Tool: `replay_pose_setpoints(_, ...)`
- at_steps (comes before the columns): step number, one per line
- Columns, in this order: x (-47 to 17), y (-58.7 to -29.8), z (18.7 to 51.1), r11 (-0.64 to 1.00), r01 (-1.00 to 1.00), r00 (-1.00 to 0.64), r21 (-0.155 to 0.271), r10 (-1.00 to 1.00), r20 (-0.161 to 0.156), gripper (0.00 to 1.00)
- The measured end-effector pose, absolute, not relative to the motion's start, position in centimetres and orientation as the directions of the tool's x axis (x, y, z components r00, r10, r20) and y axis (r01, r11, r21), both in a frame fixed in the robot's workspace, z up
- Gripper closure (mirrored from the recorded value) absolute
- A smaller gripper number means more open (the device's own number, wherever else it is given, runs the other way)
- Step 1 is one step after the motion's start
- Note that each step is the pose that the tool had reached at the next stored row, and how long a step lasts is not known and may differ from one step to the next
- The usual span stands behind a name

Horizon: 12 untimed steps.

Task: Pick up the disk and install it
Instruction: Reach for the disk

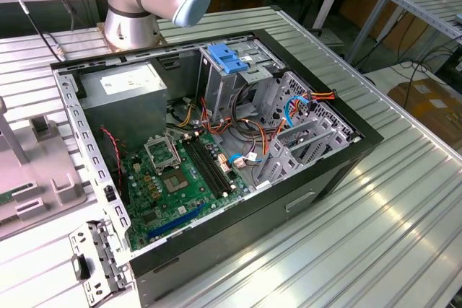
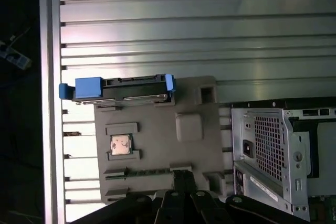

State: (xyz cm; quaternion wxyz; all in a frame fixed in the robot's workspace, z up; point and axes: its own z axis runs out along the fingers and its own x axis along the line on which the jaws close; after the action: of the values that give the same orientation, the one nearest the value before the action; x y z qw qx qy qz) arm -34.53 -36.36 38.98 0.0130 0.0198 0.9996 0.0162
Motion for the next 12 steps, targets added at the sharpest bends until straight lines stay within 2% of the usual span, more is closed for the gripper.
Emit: replay_pose_setpoints(12, -36.3, -34.7, 38.6, 1.000, 0.014, -1.000, 0.027, 0.014, -0.025, 0.89)
